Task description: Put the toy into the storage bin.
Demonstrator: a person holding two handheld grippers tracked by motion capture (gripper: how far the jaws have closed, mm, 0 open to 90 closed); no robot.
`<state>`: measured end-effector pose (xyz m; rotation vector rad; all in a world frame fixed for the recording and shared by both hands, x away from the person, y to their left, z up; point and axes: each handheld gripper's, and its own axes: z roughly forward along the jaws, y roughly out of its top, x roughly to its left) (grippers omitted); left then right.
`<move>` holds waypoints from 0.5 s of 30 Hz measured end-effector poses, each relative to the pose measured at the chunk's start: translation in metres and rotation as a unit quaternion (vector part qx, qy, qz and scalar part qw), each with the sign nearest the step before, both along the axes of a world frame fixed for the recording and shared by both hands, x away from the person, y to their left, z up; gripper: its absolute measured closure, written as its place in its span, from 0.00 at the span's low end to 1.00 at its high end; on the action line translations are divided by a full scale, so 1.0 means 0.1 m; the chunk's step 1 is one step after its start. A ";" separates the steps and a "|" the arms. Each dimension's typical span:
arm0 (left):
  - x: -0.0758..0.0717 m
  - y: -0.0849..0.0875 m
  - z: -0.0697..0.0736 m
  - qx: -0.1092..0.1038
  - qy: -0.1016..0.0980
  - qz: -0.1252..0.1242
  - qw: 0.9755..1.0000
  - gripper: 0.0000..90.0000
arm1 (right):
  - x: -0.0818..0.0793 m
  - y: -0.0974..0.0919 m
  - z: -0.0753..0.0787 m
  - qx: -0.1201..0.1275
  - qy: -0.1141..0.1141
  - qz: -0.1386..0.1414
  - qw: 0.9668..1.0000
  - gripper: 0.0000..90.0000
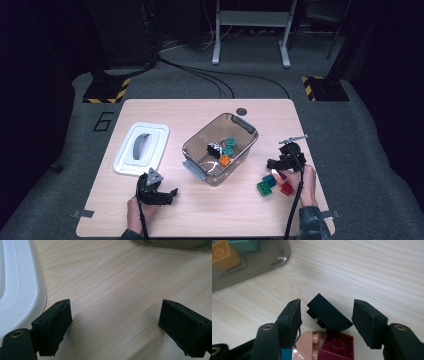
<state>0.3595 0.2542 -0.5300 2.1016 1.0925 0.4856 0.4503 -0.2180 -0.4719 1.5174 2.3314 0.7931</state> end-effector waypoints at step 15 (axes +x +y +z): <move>0.00 0.00 0.00 0.000 0.000 0.000 1.000 0.12 | 0.07 0.09 0.01 -0.029 0.007 0.019 0.999 0.52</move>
